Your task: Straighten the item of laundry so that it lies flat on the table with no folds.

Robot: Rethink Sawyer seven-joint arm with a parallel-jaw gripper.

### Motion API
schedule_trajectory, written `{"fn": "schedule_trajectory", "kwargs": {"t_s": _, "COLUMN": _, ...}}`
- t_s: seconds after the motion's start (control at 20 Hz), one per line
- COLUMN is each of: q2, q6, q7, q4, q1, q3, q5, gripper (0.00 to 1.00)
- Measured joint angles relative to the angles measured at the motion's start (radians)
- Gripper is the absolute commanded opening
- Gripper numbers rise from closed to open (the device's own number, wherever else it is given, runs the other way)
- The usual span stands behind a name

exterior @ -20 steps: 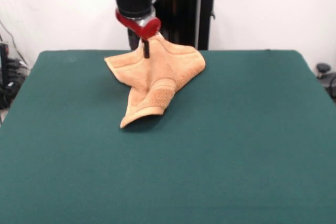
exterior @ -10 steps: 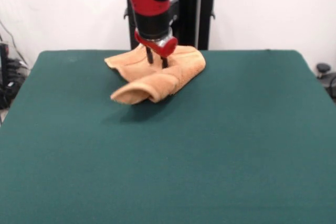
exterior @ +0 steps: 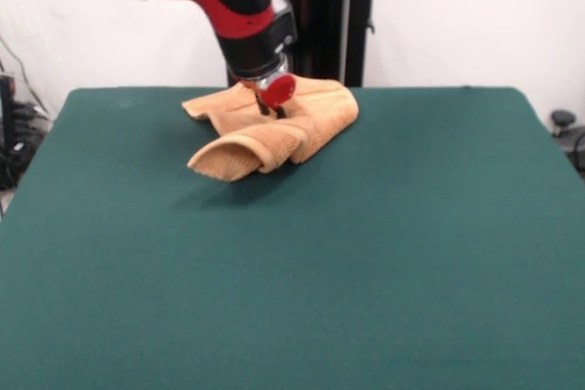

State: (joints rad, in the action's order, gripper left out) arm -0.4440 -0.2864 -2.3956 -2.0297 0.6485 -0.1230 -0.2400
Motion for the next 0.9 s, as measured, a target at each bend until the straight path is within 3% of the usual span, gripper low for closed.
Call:
{"fn": "schedule_trajectory", "kwargs": {"t_s": 0.4, "q2": 0.002, "q6": -0.006, "q7": 0.000, "q4": -0.001, "q1": 0.008, "q3": -0.005, "q5": 0.005, "gripper": 1.00}}
{"fn": "schedule_trajectory", "kwargs": {"t_s": 0.5, "q2": 0.000, "q6": 0.001, "q7": 0.000, "q4": 0.010, "q1": -0.024, "q3": 0.021, "q5": -0.007, "gripper": 1.00}}
{"fn": "schedule_trajectory", "kwargs": {"t_s": 0.6, "q2": -0.006, "q6": 0.038, "q7": 0.000, "q4": 0.025, "q1": -0.126, "q3": 0.097, "q5": -0.009, "gripper": 1.00}}
{"fn": "schedule_trajectory", "kwargs": {"t_s": 0.75, "q2": 0.006, "q6": 0.168, "q7": 0.000, "q4": 0.030, "q1": -0.385, "q3": 0.286, "q5": 0.053, "gripper": 1.00}}
{"fn": "schedule_trajectory", "kwargs": {"t_s": 0.9, "q2": 0.074, "q6": 0.344, "q7": 0.000, "q4": 0.024, "q1": -0.614, "q3": 0.459, "q5": 0.132, "gripper": 1.00}}
